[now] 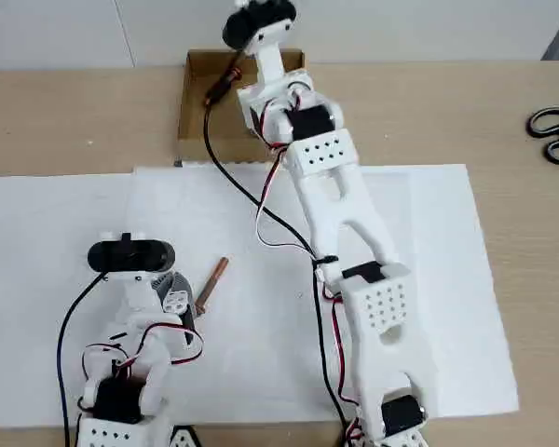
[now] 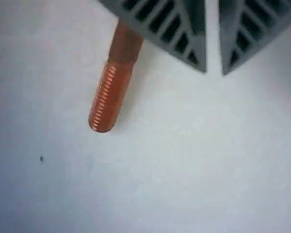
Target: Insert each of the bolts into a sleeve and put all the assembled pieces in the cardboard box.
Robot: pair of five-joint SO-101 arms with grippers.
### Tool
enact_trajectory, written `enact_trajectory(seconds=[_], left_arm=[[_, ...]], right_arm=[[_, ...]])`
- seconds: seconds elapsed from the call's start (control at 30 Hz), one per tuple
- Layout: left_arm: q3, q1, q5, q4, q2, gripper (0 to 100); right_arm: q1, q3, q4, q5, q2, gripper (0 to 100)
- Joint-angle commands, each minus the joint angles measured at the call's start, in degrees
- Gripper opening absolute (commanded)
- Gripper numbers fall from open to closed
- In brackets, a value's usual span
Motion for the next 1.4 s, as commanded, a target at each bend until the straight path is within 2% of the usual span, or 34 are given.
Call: enact_trajectory(seconds=[0.0,0.17,0.37,0.57,0.77,1.17,1.37], left_arm=[[-1.71,-0.09,0.26,0.26,-0.53,1],[-1.71,-0.09,0.26,0.26,-0.53,1],[-1.71,-0.09,0.26,0.26,-0.53,1],[-1.71,-0.09,0.35,0.26,-0.53,1],[-1.71,-0.09,0.35,0.26,-0.53,1],[-1.71,-0.09,0.35,0.35,-0.53,1],[-1.71,-0.18,0.35,0.35,-0.53,1]], right_arm=[[-0.04,-2.90,12.00,0.18,-8.31,11.5],[-0.40,-2.90,28.26,0.09,-14.37,11.5],[-0.04,-2.29,41.98,0.09,-18.42,11.5],[1.01,5.45,42.42,-1.93,-25.80,11.5],[1.10,26.99,42.07,-3.60,-41.27,11.5],[1.27,50.90,41.89,-24.53,-62.37,11.7],[1.45,64.79,41.89,-30.15,-68.62,11.6]])
